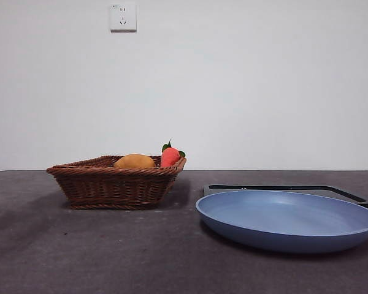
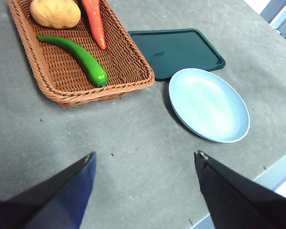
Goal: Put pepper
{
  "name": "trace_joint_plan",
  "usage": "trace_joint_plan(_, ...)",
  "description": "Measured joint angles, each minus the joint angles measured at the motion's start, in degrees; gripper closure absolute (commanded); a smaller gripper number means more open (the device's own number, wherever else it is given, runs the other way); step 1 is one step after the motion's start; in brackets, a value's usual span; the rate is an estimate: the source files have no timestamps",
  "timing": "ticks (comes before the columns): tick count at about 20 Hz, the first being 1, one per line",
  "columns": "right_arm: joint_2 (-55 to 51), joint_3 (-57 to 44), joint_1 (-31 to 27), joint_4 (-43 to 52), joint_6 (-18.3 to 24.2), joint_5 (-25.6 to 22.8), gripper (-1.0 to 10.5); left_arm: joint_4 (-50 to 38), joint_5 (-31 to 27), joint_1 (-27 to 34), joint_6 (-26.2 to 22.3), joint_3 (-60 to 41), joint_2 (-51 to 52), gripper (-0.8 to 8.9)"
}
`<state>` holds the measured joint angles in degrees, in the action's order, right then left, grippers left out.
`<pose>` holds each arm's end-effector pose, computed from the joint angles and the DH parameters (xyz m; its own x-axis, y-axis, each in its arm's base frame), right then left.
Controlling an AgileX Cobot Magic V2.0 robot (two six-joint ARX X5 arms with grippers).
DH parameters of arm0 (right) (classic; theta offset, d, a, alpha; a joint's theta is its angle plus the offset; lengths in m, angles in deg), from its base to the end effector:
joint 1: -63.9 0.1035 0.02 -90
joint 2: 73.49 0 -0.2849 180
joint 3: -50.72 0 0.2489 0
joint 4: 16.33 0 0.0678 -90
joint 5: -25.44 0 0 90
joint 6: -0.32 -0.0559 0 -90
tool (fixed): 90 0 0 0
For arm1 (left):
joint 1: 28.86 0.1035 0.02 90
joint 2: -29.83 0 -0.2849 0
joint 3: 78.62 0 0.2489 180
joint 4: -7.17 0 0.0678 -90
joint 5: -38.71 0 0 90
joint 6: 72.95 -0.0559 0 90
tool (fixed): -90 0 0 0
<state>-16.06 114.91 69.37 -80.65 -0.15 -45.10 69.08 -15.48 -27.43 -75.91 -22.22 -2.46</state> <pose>0.1759 0.0355 0.2712 0.4717 0.3798 -0.7957 -0.2609 0.9222 0.2856 0.0965 -0.0303 0.2880 0.6552 -0.5689 -0.4970 0.4730 0.8219 -0.3173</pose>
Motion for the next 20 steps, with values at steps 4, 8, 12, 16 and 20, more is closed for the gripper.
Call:
trace_joint_plan(4, 10.0, 0.0, 0.1, 5.0, -0.3, -0.1, 6.2, 0.0, 0.0, 0.0, 0.0, 0.0, 0.0, 4.50)
trace_joint_plan(8, 18.8, 0.0, 0.1, 9.8, -0.4, -0.1, 6.4, 0.0, 0.1, 0.0, 0.0, 0.0, 0.0, 4.50)
trace_joint_plan(12, 25.3, 0.0, 0.2, 13.4, -0.2, -0.1, 6.5, 0.0, 0.2, 0.0, 0.0, 0.0, 0.0, 4.50)
trace_joint_plan(16, 29.9, 0.0, 0.2, 16.2, -0.2, -0.1, 6.5, 0.0, 0.2, 0.0, 0.0, 0.0, 0.0, 4.50)
trace_joint_plan(20, 33.2, 0.0, 0.2, 16.8, -0.2, 0.0, 7.6, 0.0, 0.2, 0.0, 0.0, 0.0, 0.0, 4.50)
